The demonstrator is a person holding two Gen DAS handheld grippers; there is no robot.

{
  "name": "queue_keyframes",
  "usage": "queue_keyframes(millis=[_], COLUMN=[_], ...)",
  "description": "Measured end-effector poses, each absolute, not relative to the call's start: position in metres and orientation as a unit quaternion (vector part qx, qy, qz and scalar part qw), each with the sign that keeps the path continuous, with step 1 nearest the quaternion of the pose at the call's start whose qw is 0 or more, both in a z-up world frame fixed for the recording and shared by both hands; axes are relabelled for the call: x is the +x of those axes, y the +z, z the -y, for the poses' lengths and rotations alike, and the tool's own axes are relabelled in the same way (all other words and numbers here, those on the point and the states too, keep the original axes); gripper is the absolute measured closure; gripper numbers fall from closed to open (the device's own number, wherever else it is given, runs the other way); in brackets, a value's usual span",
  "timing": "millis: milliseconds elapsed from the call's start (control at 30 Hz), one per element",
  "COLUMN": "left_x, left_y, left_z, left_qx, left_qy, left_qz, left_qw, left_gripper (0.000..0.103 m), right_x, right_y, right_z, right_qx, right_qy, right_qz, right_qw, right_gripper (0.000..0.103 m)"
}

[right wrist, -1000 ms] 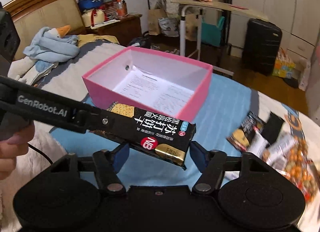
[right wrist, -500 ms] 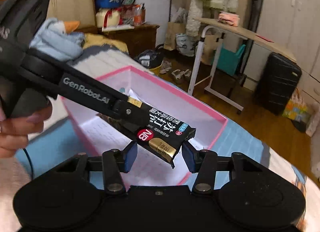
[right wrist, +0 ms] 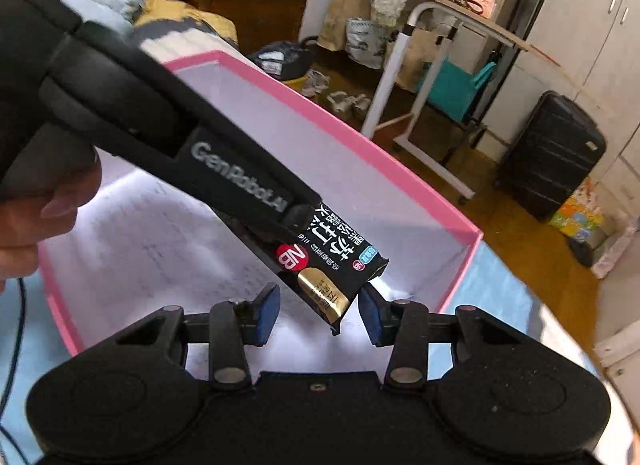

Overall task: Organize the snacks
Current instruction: 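Carry the cracker pack into the pink box and open the left gripper, then grasp a white wafer bar with the left gripper while the right gripper grasps another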

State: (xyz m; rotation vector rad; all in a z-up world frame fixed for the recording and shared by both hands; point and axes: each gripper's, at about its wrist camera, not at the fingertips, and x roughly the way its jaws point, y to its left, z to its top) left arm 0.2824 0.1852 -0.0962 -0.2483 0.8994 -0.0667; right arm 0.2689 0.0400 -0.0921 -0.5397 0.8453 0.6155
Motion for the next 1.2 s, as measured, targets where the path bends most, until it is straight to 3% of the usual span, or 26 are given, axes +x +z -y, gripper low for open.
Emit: queue_keyframes(millis=[200, 367, 800, 1033, 1200], left_x=[0.287, 0.265, 0.190, 0.171, 0.161], left_y=[-0.100, -0.084, -0.014, -0.001, -0.019], left_z=[-0.187, -0.177, -0.107, -0.045, 0.001], left_qx=[-0.127, -0.075, -0.040, -0.013, 0.031], left_qy=[0.003, -0.003, -0.131, -0.197, -0.248], left_qz=[-0.426, -0.407, -0.373, -0.374, -0.389], left_qw=[0.896, 0.910, 0.918, 0.906, 0.887], left_gripper=[0.030, 0.030, 0.030, 0.031, 0.031], right_x=[0.263, 0.233, 0.157, 0.130, 0.117], right_y=[-0.080, -0.050, 0.010, 0.011, -0.021], right_z=[-0.032, 0.004, 0.124, 0.178, 0.208], right_qx=[-0.251, -0.158, -0.098, -0.108, -0.127], right_qy=[0.287, 0.323, 0.304, 0.282, 0.271], right_qz=[-0.379, -0.361, -0.363, -0.377, -0.427], right_qw=[0.843, 0.860, 0.875, 0.875, 0.853], right_gripper=[0.049, 0.048, 0.044, 0.041, 0.041])
